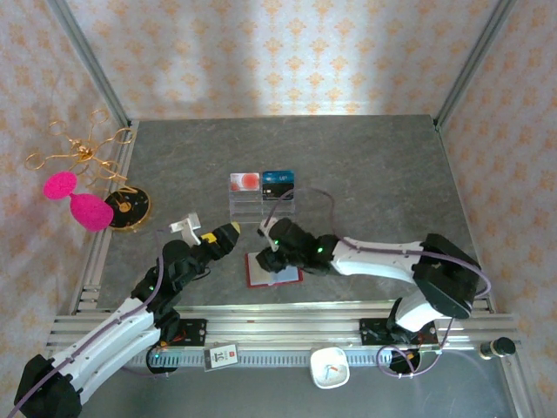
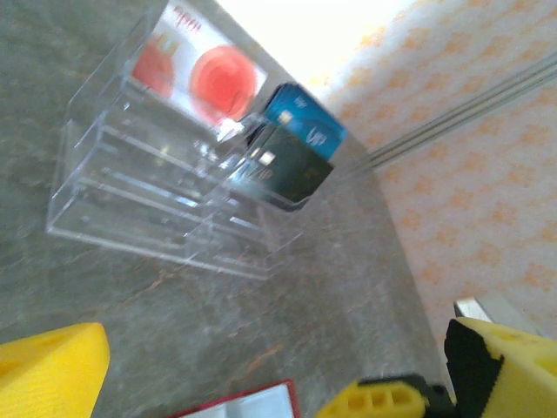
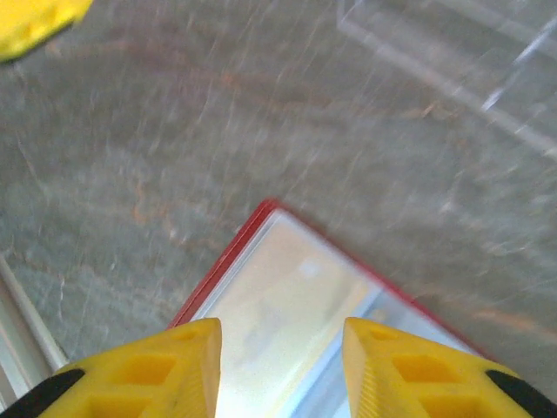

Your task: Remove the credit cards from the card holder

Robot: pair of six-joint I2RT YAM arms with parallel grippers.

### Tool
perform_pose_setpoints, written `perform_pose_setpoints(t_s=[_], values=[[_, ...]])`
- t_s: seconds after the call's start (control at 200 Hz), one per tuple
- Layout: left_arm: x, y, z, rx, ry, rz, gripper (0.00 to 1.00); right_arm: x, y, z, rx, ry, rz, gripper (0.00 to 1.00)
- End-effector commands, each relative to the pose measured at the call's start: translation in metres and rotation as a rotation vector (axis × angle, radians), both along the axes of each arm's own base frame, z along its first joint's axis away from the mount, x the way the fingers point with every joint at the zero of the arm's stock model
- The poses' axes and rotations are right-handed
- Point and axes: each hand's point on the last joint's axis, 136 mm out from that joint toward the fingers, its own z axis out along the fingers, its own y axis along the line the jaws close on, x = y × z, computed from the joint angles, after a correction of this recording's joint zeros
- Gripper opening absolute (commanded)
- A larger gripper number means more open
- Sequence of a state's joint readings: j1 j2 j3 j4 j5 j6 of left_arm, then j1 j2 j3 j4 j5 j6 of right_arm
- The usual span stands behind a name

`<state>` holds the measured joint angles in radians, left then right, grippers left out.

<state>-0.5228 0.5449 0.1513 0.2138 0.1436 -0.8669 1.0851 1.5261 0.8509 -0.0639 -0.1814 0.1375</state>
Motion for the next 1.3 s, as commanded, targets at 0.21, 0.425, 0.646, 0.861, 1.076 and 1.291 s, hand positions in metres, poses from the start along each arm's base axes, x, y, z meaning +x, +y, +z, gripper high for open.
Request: perform_pose_setpoints(t_s=[0.21, 0.425, 0.646, 0.861, 1.076, 1.291], values=[[-0.011, 0.008, -0.029, 0.030, 0.102, 0.014, 0.92, -0.010, 0.019, -0.037, -0.172, -0.077, -0.019, 0.40], [-0.014, 0.008, -0.028, 0.037, 0.103, 0.005, 0.90, -0.016, 0.015, -0.066, -0.297, -0.086, -0.006, 0.39], [-0.018, 0.000, -0.035, 0.041, 0.125, -0.051, 0.82, -0.018, 0.009, -0.076, -0.299, -0.055, -0.046, 0.07], [-0.024, -0.012, -0.046, 0.009, 0.154, -0.112, 0.65, -0.010, 0.019, -0.034, -0.039, -0.029, -0.128, 0.00], [-0.029, -0.033, -0.053, 0.020, 0.170, -0.169, 0.33, -0.006, 0.009, -0.012, 0.111, 0.012, -0.178, 0.00], [-0.030, -0.062, -0.061, 0.066, 0.199, -0.251, 0.04, -0.008, 0.002, -0.008, 0.169, 0.035, -0.206, 0.00]])
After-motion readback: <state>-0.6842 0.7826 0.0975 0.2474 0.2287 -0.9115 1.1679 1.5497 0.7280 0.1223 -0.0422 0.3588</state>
